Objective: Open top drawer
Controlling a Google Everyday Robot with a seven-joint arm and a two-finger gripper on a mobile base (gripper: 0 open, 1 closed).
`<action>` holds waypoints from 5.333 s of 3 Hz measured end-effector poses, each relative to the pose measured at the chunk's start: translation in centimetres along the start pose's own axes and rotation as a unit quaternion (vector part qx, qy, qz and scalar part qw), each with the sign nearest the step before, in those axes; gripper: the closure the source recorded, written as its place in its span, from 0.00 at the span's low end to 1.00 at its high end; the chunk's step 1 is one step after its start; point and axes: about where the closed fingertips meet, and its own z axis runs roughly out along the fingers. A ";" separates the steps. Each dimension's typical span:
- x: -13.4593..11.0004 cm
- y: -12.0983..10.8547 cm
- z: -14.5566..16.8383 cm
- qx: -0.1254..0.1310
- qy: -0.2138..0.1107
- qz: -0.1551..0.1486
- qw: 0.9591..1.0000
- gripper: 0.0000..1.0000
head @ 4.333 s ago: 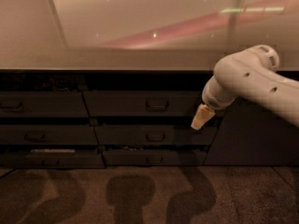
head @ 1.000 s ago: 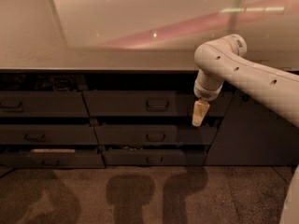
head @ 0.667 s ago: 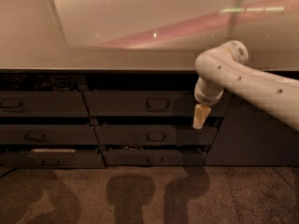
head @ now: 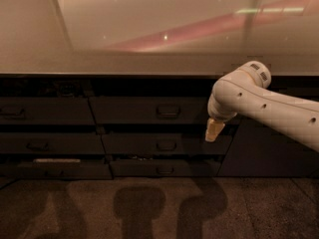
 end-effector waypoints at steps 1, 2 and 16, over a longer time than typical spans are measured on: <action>0.0 0.0 0.0 0.000 0.000 0.000 1.000 0.00; -0.1 -0.1 0.3 -0.024 -0.023 0.000 0.999 0.00; 1.2 1.6 0.2 -0.126 -0.235 -0.026 0.963 0.00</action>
Offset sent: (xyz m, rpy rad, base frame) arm 0.0087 0.0001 -0.0010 0.1924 0.1427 0.1118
